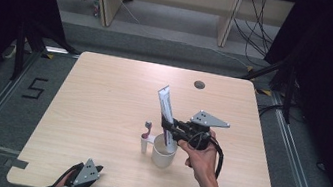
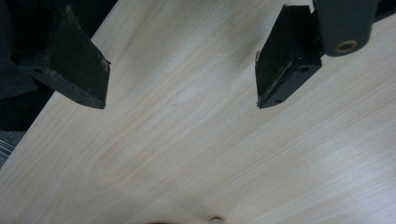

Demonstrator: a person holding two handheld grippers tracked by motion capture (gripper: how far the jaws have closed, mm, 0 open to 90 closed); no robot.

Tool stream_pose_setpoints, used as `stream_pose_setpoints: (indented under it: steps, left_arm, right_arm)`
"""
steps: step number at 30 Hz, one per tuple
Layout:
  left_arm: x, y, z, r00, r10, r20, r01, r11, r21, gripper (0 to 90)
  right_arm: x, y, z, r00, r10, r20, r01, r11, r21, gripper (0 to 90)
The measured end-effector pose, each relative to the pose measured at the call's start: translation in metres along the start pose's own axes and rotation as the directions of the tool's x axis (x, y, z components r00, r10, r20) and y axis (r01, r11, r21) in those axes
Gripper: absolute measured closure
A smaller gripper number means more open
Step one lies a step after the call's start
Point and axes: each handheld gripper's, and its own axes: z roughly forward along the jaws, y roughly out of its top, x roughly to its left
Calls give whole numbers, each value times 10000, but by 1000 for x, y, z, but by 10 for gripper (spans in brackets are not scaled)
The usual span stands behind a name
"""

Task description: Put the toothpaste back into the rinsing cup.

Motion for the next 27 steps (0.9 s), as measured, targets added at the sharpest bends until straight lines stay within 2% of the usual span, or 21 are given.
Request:
stream_pose_setpoints:
  steps: [1,2,3,5,6,8,9,11,12,14,15,17,18,20,22,23,25,26,27]
  left_arm:
    - [0,0,0,10000,-1,-3,1,10000,0,175]
    - [0,0,0,10000,-1,-2,1,10000,-3,175]
    - [0,0,0,10000,-2,-1,2,10000,-6,174]
    - [1,0,0,9999,119,-76,-118,9999,104,174]
    - [1,0,0,9999,109,-71,-108,9999,122,174]
    - [1,0,0,9999,77,-65,-77,9999,78,174]
    - [1,0,-1,9999,131,-50,-131,9999,102,174]
    - [1,0,0,9999,99,-75,-98,9999,105,174]
    - [0,0,0,10000,-59,-18,59,10000,-7,174]
    - [1,0,0,9999,98,-63,-97,9999,111,174]
    - [1,0,0,9999,106,-65,-106,9999,108,174]
    - [1,0,0,9999,106,-64,-106,9999,113,175]
    - [1,0,0,9999,103,-64,-102,9999,118,175]
    - [0,0,1,10000,-41,38,41,10000,-56,174]
    - [-1,0,1,10000,-58,38,58,10000,-31,174]
    - [-1,0,1,10000,-74,16,74,10000,-50,174]
    - [0,0,1,10000,-32,42,32,10000,-38,174]
    - [0,0,1,10000,-41,36,41,10000,-50,175]
    - [0,-1,1,10000,-43,38,44,10000,-48,174]
  right_arm:
    - [0,-1,-1,9999,-45,105,44,9999,100,767]
    - [-1,-2,1,9999,-107,15,107,9999,-7,767]
    - [-1,-3,0,10000,40,46,-41,10000,79,767]
    - [-2,-5,2,10000,29,5,-29,10000,22,767]
    - [-1,-6,1,9999,134,84,-134,9999,83,767]
    - [-2,-8,3,10000,48,63,-49,10000,74,767]
    - [-1,-9,2,9998,195,37,-195,9998,70,766]
    - [-2,-10,3,9999,139,-26,-139,9999,82,766]
    - [-2,-11,3,10000,42,49,-42,10000,31,766]
    - [-1,-12,3,9998,215,18,-215,9998,49,766]
    - [-3,-13,3,10000,55,47,-55,10000,64,766]
    - [-2,-14,4,9999,155,-12,-155,9998,137,766]
    - [-3,-15,4,10000,-3,0,3,10000,12,766]
    - [-3,-17,4,9999,147,-12,-147,9998,161,766]
    - [-4,-19,4,10000,2,68,-3,9999,133,766]
    - [-3,-20,4,9999,152,1,-152,9997,205,766]
    - [-4,-21,5,10000,-39,17,39,9999,142,766]
    - [-3,-22,5,9998,207,64,-208,9997,153,766]
    - [-4,-22,5,10000,-35,75,34,9999,151,765]
